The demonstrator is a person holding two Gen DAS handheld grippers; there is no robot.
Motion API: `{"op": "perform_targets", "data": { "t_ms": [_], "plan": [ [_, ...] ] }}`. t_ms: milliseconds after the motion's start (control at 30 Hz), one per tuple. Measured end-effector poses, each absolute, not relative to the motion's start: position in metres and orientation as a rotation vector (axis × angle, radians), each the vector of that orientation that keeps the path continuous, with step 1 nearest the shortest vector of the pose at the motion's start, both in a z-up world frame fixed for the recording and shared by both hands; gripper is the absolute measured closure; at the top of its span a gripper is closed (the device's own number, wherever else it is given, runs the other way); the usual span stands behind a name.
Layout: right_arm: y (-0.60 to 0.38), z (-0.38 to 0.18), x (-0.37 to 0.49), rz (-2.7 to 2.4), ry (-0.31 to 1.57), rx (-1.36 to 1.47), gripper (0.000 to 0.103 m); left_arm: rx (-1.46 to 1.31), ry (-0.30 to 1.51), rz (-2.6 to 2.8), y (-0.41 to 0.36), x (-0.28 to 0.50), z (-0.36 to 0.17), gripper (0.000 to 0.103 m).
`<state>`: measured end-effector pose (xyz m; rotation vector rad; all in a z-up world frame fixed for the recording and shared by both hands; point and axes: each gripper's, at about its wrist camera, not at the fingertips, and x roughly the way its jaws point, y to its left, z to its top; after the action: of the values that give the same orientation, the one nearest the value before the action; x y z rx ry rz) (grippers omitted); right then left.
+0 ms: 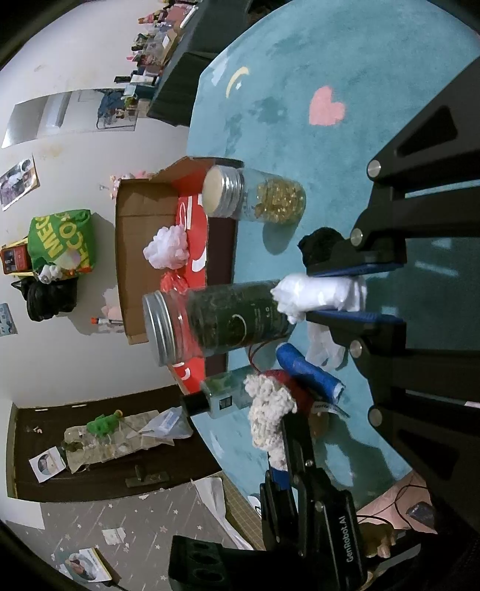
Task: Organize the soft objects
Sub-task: 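Lift and carry the crocheted piece and white cloth into the box with both grippers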
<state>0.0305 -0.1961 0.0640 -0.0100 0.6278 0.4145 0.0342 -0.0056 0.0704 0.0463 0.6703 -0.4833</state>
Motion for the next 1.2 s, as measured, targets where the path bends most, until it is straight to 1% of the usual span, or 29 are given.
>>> {"op": "perform_targets", "data": {
  "t_ms": [267,600,833,1200],
  "plan": [
    [-0.218,0.066,0.037,0.364,0.637,0.02,0.085,0.003,0.68,-0.405,0.03,0.047,0.078,0.077],
    [-0.263,0.063,0.071,0.276,0.722,0.093,0.085,-0.02,0.79,-0.271,0.08,0.083,0.067,0.077],
    [-0.282,0.066,0.099,0.246,0.764,0.062,0.085,0.004,0.825,-0.217,0.098,0.115,0.062,0.077],
    [-0.292,0.082,0.15,0.332,0.779,0.028,0.085,0.057,0.812,-0.311,0.097,0.164,0.079,0.077]
  ]
}}
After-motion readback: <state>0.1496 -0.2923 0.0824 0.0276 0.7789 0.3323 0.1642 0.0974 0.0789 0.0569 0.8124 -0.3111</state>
